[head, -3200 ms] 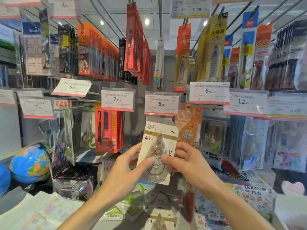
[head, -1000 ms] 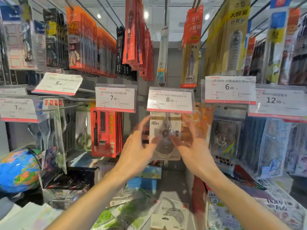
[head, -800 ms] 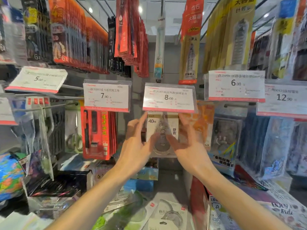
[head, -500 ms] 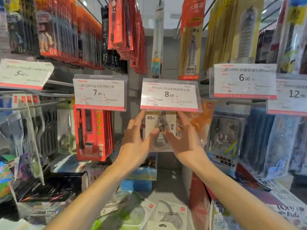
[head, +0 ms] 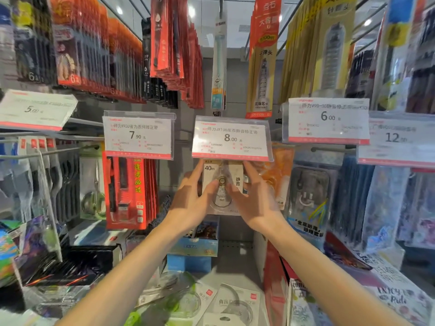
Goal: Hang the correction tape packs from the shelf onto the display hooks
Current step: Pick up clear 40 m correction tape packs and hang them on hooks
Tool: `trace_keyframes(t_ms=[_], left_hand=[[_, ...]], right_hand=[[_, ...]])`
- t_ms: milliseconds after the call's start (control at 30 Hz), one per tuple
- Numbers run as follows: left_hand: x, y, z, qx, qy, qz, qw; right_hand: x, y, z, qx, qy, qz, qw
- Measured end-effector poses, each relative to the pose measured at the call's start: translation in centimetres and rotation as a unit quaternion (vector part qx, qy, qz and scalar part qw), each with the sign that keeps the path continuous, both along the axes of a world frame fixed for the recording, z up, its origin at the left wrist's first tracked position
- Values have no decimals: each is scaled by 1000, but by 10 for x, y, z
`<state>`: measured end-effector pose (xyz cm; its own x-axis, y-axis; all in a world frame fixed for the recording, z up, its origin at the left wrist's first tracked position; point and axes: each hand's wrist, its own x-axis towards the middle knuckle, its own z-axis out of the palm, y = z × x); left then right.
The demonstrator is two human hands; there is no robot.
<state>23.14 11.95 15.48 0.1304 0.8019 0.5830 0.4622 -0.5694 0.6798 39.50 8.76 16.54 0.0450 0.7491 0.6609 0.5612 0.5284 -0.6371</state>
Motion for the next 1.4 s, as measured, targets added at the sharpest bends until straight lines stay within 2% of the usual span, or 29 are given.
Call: trace_keyframes(t_ms=[233, 367, 533, 667, 800, 1033, 1267, 1400], left_hand=[[-8, -14, -5, 5, -37, -18, 999], [-18, -36, -10, 14, -70, 6, 997], [-31, -76, -20, 10, -144, 32, 989], [-39, -115, -37, -11, -194, 18, 981], [-47, -142, -57, -19, -241, 16, 970], [-85, -152, -88, -49, -260, -5, 964], [-151, -125, -107, -70, -233, -56, 968], [-192, -109, -119, -100, -217, -58, 969]], right_hand=[[19, -20, -1, -31, 58, 75, 995], [26, -40, 1, -69, 102, 61, 990], [40, -73, -8, -101, 192, 77, 973], [47, -100, -21, -127, 224, 120, 959], [43, -119, -35, -151, 228, 136, 952], [21, -139, -56, -166, 227, 103, 954], [-35, -133, -76, -157, 198, 40, 967], [-78, -112, -95, -189, 171, 11, 967]])
